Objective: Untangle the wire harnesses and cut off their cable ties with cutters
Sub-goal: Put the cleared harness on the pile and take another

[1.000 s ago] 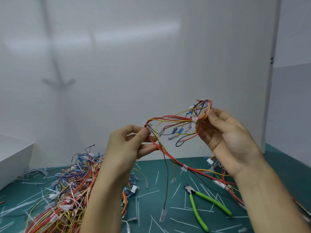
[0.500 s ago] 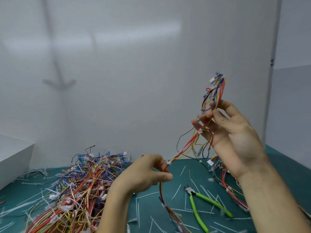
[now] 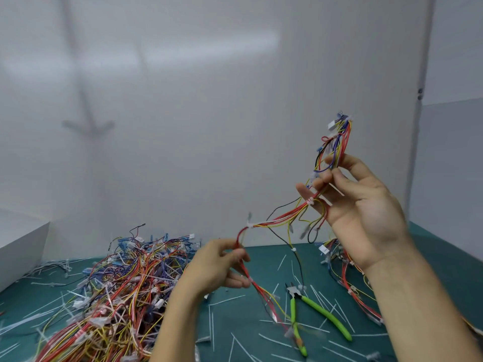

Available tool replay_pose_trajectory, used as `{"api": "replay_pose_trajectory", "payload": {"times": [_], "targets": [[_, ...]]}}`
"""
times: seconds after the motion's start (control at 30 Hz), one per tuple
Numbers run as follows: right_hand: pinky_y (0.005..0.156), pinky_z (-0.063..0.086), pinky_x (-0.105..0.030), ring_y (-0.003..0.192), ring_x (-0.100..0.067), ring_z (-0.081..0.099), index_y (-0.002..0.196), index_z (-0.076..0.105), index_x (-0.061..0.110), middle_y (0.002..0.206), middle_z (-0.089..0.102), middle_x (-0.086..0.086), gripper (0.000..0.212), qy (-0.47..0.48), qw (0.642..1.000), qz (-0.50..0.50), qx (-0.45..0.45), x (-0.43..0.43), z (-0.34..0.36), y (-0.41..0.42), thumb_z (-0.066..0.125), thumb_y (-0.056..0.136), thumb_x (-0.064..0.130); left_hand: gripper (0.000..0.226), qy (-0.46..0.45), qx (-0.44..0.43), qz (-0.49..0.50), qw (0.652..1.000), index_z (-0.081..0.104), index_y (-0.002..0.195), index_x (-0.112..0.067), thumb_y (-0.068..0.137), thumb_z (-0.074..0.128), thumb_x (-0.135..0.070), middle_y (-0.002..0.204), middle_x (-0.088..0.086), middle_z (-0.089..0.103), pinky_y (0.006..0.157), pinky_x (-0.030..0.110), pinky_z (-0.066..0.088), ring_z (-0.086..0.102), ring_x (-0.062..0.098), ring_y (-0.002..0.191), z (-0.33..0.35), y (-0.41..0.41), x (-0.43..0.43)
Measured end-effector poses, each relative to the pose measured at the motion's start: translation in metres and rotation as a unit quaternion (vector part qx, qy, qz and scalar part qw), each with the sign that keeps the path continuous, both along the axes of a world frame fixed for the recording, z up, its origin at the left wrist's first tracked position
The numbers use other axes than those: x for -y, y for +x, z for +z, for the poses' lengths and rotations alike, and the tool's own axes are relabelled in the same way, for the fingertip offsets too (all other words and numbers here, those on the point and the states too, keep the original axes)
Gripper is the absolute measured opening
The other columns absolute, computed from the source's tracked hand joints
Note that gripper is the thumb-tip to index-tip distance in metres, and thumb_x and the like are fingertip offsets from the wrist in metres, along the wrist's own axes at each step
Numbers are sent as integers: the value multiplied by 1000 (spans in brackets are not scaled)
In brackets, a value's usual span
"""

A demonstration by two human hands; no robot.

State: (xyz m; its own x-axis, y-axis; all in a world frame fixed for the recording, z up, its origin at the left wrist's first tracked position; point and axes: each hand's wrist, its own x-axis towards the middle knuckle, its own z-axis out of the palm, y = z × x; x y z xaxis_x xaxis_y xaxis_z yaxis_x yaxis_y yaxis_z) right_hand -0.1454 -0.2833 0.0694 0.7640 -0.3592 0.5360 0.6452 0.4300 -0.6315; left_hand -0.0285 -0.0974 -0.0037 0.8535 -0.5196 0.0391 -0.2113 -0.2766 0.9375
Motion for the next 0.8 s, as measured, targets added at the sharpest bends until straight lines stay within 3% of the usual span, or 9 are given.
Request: {"api": "replay_pose_trajectory", "payload": {"times": [0.1, 0.2, 0.3, 0.37, 0.4, 0.47, 0.6, 0.67, 0.8], "targets": [[76, 60, -37, 65, -15, 59, 98, 61, 10, 68, 56, -3, 27, 5, 1000, 1, -8, -1, 0, 1, 36, 101, 0, 24, -47, 22, 42, 998, 64, 90, -1, 104, 45, -10, 71, 16, 68, 54, 23, 59, 74, 31, 64, 4, 2, -5], [74, 60, -37, 64, -16, 57, 98, 62, 9, 67, 55, -3, 27, -1, 1000, -3, -16, -2, 0, 0, 37, 101, 0, 17, 7, 15, 16, 1000, 67, 96, -2, 100, 50, -2, 73, 16, 71, 58, 23, 59, 75, 31, 71, 5, 0, -9], [75, 60, -39, 65, -16, 58, 100, 64, 9, 68, 56, -3, 26, -41, 998, -35, -28, -4, 0, -2, 39, 101, 0, 38, 170, 42, -41, 984, 65, 121, -13, 91, 54, 9, 109, 13, 69, 77, 24, 59, 72, 26, 95, 10, -5, -12], [77, 61, -43, 66, -18, 62, 101, 66, 7, 68, 59, -5, 25, -96, 990, -92, -40, -6, -1, -2, 43, 100, 0, 55, 272, 142, -36, 951, 58, 134, -26, 90, 51, 6, 133, 0, 60, 90, 21, 51, 62, 15, 115, 19, -12, -13], [77, 61, -44, 67, -20, 65, 99, 68, 7, 69, 61, -6, 24, -124, 983, -124, -44, -7, -1, -3, 45, 100, 0, 55, 275, 190, -14, 942, 56, 136, -30, 92, 49, 3, 138, -5, 57, 94, 20, 47, 58, 11, 121, 27, -17, -12], [73, 62, -40, 67, -23, 69, 94, 69, 9, 69, 67, -6, 21, -168, 969, -177, -49, -12, -1, -3, 51, 98, -1, 43, 176, 259, 33, 949, 59, 131, -32, 97, 50, -8, 133, -12, 62, 102, 23, 45, 59, 4, 118, 42, -29, -8], [73, 63, -40, 75, -19, 73, 90, 71, 17, 78, 74, -3, 14, -283, 921, -261, -56, -25, -3, -1, 63, 93, 5, 23, -115, 306, -7, 945, 72, 112, -34, 93, 66, -22, 102, -20, 74, 79, 10, 52, 67, -8, 96, 68, -61, 4], [73, 61, -38, 79, -12, 70, 90, 71, 22, 79, 72, 5, 9, -351, 878, -320, -62, -31, -7, 1, 68, 90, 14, 21, -147, 321, -30, 935, 73, 104, -36, 88, 72, -22, 95, -23, 75, 76, 9, 52, 70, -7, 90, 72, -73, 10], [61, 48, -15, 77, -6, 62, 89, 72, 28, 77, 67, 12, 3, -418, 809, -407, -71, -34, -9, 0, 70, 90, 26, 30, -100, 346, 32, 932, 67, 95, -46, 82, 78, -22, 88, -22, 74, 67, 9, 53, 70, -8, 75, 69, -73, 11]]}}
